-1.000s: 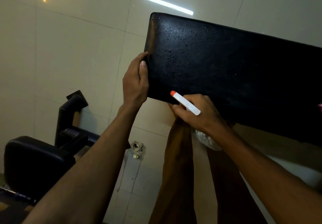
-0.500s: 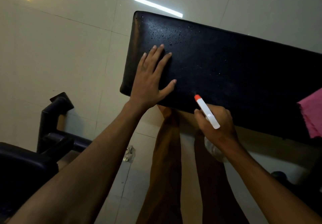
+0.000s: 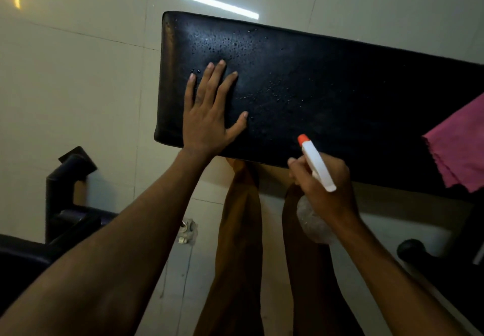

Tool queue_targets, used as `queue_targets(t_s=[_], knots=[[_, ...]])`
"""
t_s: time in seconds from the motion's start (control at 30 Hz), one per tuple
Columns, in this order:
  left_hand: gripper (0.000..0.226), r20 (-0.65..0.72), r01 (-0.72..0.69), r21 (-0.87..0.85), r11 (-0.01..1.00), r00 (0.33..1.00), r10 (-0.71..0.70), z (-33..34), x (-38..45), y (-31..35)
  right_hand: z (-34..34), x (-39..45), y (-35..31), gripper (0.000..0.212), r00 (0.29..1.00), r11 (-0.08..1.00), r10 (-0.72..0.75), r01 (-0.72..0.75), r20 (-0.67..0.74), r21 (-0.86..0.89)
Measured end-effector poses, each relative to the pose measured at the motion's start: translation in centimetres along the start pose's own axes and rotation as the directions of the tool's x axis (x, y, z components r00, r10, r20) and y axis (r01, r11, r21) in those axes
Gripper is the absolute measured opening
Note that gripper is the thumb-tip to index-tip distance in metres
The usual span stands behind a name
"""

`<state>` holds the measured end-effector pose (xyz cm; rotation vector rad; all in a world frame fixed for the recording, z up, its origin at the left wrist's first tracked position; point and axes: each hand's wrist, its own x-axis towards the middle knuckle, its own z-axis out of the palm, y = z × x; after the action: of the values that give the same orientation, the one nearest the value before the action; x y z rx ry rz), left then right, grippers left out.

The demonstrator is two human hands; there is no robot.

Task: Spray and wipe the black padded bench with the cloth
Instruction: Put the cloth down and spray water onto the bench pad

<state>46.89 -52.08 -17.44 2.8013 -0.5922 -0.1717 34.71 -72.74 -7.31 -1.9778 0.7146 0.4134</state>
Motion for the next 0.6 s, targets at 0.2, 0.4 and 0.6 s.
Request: queue_targets(t_s=[0.2,0.4,0.6], knots=[[0.075,-0.011,0.022,-0.025,0.999,1.000,-0.022,0.0,0.2,0.2,0.4,-2.8,2.1,0.035,0.985,0.986,0.163,-0.164,0.051,0.027],[0.074,-0.004,0.047,-0.045,0.998,0.999,-0.047,-0.2,0.4,0.8,0.7,-3.3,2.1,0.033,0.977,0.985,0.133,-0.149,0.168,0.087],[0.073,0.012,-0.090,-0.073,0.993,0.996,0.091,0.7,1.6,3.9,0.7,-3.1,2.2,0.043,0.989,0.989,0.143,-0.145,0.046,0.030]])
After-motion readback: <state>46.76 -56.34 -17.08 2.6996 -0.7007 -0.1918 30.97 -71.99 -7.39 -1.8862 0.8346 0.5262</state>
